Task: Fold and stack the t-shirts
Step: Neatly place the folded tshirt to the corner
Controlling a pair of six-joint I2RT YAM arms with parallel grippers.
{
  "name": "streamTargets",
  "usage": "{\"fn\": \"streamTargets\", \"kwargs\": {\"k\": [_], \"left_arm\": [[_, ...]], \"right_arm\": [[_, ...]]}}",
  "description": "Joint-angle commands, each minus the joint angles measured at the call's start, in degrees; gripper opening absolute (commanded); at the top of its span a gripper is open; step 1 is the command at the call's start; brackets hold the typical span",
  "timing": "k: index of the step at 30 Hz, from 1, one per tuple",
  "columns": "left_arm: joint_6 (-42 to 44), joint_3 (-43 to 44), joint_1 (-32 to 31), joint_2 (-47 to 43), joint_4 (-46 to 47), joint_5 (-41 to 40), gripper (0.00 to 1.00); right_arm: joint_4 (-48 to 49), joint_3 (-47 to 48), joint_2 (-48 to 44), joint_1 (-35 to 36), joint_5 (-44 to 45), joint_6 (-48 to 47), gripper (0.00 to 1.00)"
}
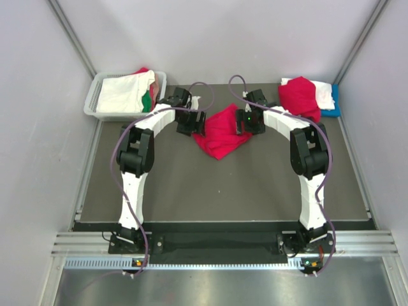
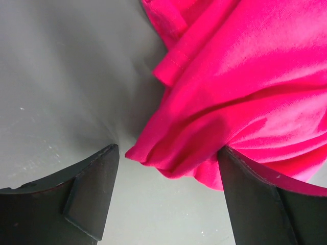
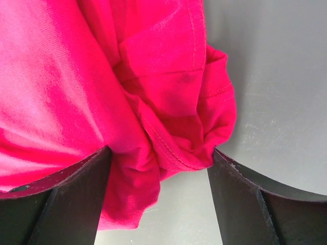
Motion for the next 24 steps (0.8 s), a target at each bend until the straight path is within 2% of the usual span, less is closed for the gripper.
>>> {"fn": "streamTargets", "kwargs": {"k": [1, 4, 5, 7, 8, 12, 14, 15, 16, 17, 19, 24], "left_arm": [[0.6, 2.1, -0.3, 1.5, 2.9, -2.4, 0.82], [0.8, 2.2, -0.3, 2.0, 3.4, -2.7, 0.78], [0.8, 2.2, -0.3, 2.2, 3.4, -2.7, 0.68], [0.8, 2.2, -0.4, 2.5, 3.3, -2.0, 0.56], [0.8, 2.1, -0.4, 2.6, 3.3, -1.8, 0.43], [0.7, 1.9, -0.5, 2.5, 3.3, -1.4, 0.20], [0.9, 2.1, -0.7, 2.4, 3.1, -1.2, 0.16], [0.9, 2.1, -0.8, 2.3, 2.9, -1.2, 0.10], [1.0, 2.2, -0.8, 2.0, 2.8, -1.0, 0.06], [0.8, 2.4, -0.8, 1.9, 2.8, -1.0, 0.02], [0.6, 2.6, -0.9, 1.4, 2.8, -1.0, 0.00], [0.7, 3.3, -0.9, 1.0, 2.2, -0.8, 0.00]], "right_arm": [[0.7, -0.3, -1.2, -0.2, 0.3, -0.2, 0.73], [0.8, -0.3, -1.3, -0.3, 0.2, -0.2, 0.72], [0.8, -0.2, -1.3, -0.2, 0.2, -0.1, 0.71], [0.9, -0.4, -1.3, -0.2, 0.1, -0.1, 0.69], [0.9, -0.5, -1.3, -0.3, 0.2, -0.1, 0.68], [1.1, -0.9, -1.4, -0.2, 0.1, 0.1, 0.59], [1.0, -0.9, -1.4, -0.3, 0.0, 0.2, 0.47], [1.0, -0.9, -1.5, -0.3, 0.0, 0.2, 0.40], [1.2, -0.9, -1.6, -0.2, 0.1, 0.3, 0.23], [1.2, -1.0, -1.7, -0.2, 0.0, 0.6, 0.14], [1.5, -1.2, -2.0, -0.3, 0.2, 0.9, 0.00], [1.2, -1.0, -2.0, -0.3, 0.2, 1.0, 0.00]]}}
